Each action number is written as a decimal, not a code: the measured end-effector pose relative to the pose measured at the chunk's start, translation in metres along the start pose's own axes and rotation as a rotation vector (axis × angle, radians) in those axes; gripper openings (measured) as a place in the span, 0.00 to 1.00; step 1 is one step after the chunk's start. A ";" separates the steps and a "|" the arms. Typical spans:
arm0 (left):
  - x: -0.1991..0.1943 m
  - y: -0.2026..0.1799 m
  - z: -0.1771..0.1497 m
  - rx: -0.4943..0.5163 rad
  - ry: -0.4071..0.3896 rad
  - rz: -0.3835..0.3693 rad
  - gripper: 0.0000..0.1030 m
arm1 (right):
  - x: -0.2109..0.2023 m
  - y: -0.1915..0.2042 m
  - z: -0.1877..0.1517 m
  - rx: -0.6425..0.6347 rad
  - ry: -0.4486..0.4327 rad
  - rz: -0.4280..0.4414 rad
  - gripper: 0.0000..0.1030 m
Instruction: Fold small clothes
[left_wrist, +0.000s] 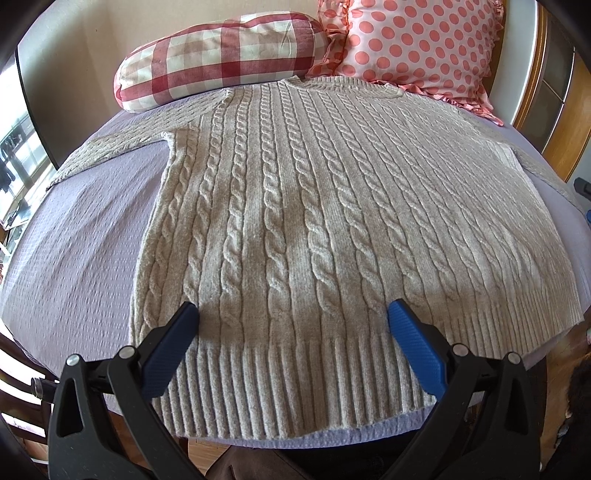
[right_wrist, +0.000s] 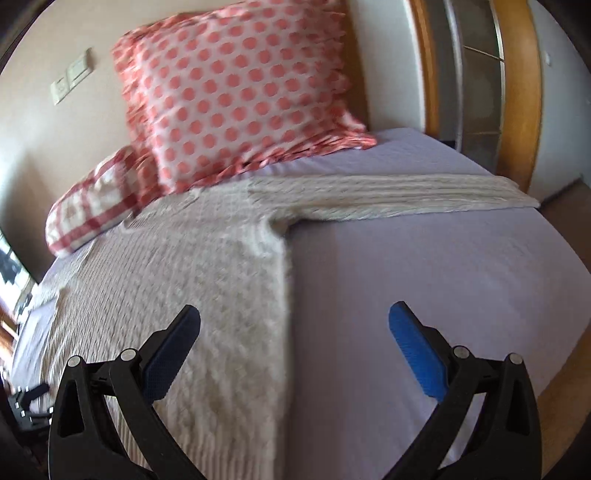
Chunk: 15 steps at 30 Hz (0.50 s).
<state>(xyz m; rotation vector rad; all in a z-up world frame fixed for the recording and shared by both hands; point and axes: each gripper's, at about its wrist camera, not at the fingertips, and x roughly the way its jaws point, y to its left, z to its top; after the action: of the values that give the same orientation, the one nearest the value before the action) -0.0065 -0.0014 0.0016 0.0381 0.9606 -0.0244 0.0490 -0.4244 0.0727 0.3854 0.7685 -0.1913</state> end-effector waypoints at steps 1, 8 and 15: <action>0.000 0.000 -0.001 0.002 -0.015 0.000 0.98 | 0.008 -0.022 0.014 0.068 0.006 -0.016 0.99; -0.001 0.000 0.000 0.023 -0.095 -0.013 0.98 | 0.064 -0.149 0.071 0.596 0.023 -0.050 0.60; -0.006 0.015 0.013 -0.017 -0.186 -0.094 0.98 | 0.107 -0.202 0.091 0.819 -0.016 -0.106 0.47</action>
<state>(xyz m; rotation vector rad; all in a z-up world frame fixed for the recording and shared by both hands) 0.0015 0.0134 0.0142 -0.0246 0.7761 -0.1051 0.1205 -0.6485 0.0025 1.1153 0.6690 -0.6128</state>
